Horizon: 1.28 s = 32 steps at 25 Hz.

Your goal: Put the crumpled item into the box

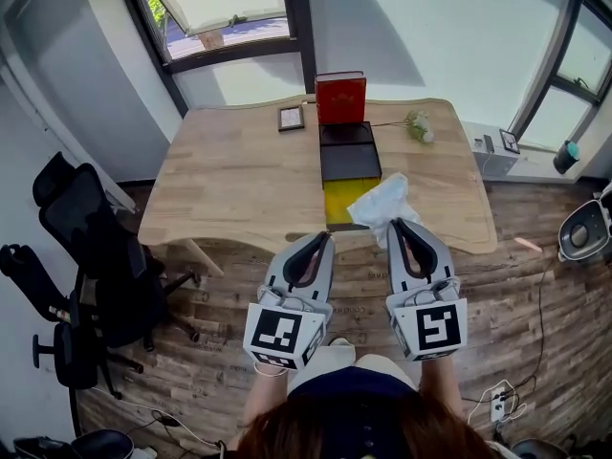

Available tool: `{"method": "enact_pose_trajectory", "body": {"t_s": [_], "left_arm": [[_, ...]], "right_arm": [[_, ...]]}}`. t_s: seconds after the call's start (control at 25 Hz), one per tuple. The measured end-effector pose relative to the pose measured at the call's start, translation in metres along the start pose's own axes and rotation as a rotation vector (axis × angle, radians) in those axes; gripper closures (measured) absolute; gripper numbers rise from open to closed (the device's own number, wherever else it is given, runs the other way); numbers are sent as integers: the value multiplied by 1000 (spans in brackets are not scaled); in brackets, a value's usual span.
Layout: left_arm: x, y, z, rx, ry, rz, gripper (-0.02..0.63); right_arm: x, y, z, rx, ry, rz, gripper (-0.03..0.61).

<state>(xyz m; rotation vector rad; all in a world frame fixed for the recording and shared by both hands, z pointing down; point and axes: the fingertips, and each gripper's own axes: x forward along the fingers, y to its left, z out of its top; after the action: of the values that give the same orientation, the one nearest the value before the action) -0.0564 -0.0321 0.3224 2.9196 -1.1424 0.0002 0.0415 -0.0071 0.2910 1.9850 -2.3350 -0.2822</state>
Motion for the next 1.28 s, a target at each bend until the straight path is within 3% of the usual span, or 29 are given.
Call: {"method": "enact_pose_trajectory", "body": {"t_s": [0.68,1.28], "left_arm": [[11,8,-2,-12,11,-28,578],[60,16,-6,-10,16,-7,579]], "right_arm": [[12,-7,-6,4,26,-25,549],[49,-32,-19,-11,30,24,549]]}}
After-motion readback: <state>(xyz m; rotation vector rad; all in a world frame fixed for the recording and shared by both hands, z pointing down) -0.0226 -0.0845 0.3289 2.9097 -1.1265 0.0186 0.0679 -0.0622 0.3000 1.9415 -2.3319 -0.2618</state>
